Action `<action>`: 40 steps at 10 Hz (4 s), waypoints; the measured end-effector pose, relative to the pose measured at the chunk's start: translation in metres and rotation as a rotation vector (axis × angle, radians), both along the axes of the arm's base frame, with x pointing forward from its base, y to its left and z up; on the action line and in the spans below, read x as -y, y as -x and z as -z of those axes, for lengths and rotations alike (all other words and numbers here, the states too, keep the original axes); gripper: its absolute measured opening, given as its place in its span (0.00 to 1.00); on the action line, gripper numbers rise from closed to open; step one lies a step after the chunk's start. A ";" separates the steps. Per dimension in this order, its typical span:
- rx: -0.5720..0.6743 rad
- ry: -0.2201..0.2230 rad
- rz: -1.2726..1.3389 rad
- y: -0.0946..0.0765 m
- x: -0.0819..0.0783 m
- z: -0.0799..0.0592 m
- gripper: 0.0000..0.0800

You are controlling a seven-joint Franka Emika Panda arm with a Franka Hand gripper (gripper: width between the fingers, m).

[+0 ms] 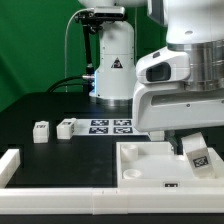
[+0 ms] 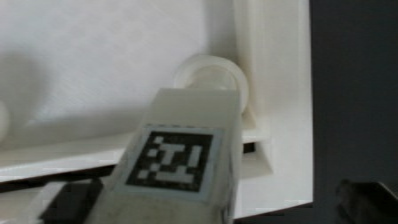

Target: Assemble one leg

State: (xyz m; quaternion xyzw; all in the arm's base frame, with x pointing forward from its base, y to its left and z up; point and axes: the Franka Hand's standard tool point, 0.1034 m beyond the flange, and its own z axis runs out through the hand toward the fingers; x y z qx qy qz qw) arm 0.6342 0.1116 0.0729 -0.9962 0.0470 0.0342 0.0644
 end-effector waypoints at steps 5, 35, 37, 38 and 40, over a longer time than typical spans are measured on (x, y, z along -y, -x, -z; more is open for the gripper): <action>0.001 0.001 -0.011 0.002 0.005 0.007 0.60; -0.214 0.019 1.594 0.017 -0.017 0.013 0.81; -0.177 0.010 1.364 0.019 -0.018 0.014 0.81; -0.157 0.005 1.239 0.019 -0.018 0.014 0.81; -0.126 -0.001 1.049 0.020 -0.017 0.015 0.81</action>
Offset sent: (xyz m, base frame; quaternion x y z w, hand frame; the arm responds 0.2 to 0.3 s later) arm -0.0120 -0.0022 -0.0005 0.0015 -0.0053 -0.0176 0.9998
